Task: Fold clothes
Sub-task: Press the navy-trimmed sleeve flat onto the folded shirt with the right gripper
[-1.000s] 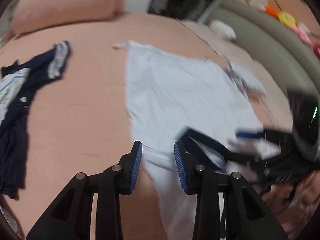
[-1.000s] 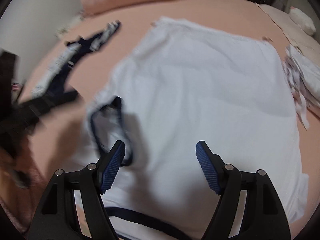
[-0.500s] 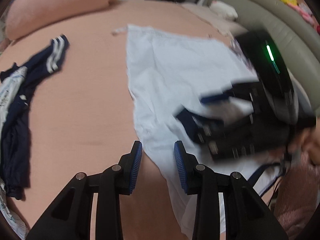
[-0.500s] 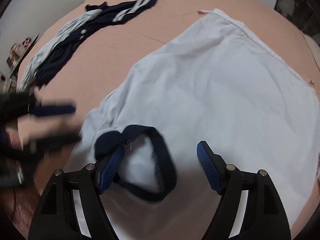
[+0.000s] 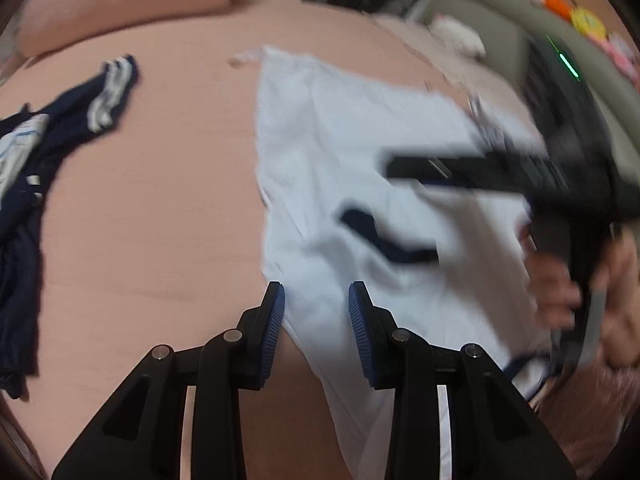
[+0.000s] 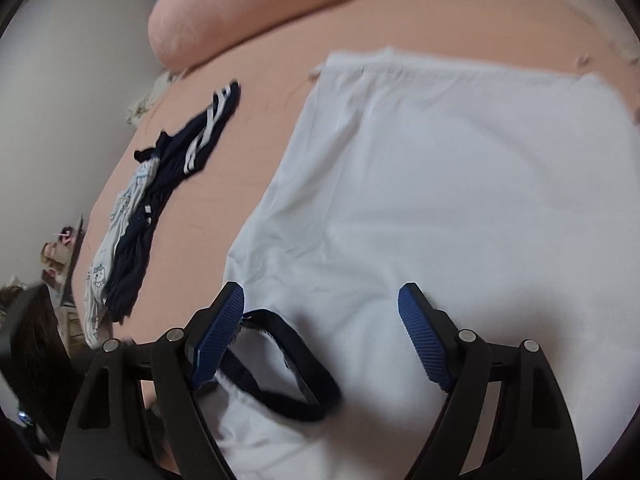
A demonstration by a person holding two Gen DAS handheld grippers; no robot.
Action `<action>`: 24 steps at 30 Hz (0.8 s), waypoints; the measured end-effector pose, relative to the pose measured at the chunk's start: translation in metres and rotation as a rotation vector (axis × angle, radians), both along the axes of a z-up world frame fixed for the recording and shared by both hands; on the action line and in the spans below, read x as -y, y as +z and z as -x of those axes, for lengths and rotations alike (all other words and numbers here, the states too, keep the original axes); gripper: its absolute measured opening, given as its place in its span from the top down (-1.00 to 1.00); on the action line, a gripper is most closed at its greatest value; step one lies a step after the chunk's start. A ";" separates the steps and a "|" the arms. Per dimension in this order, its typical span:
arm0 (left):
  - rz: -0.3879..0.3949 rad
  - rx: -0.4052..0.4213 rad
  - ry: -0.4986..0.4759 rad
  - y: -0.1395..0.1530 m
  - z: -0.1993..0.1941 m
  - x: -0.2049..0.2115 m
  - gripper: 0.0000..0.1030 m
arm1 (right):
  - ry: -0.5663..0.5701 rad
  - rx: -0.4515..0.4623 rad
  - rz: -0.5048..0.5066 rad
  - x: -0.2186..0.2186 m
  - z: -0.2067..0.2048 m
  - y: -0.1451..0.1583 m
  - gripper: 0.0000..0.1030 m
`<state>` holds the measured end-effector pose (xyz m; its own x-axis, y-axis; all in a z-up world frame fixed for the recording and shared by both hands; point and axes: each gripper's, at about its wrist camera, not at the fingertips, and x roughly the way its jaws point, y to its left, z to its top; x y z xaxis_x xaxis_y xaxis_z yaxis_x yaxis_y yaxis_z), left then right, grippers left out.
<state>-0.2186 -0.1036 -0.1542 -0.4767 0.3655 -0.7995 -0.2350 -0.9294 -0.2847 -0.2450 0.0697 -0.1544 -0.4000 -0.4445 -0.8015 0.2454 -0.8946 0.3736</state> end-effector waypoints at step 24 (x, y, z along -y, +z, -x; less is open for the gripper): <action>0.219 0.113 -0.092 -0.012 -0.044 -0.016 0.18 | 0.015 -0.037 -0.445 0.009 -0.036 -0.026 -0.61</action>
<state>-0.1741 -0.0872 -0.1661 -0.3528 0.2152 -0.9106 -0.2993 -0.9480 -0.1081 -0.2090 0.0609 -0.1801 -0.4280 -0.0659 -0.9014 0.2657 -0.9624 -0.0558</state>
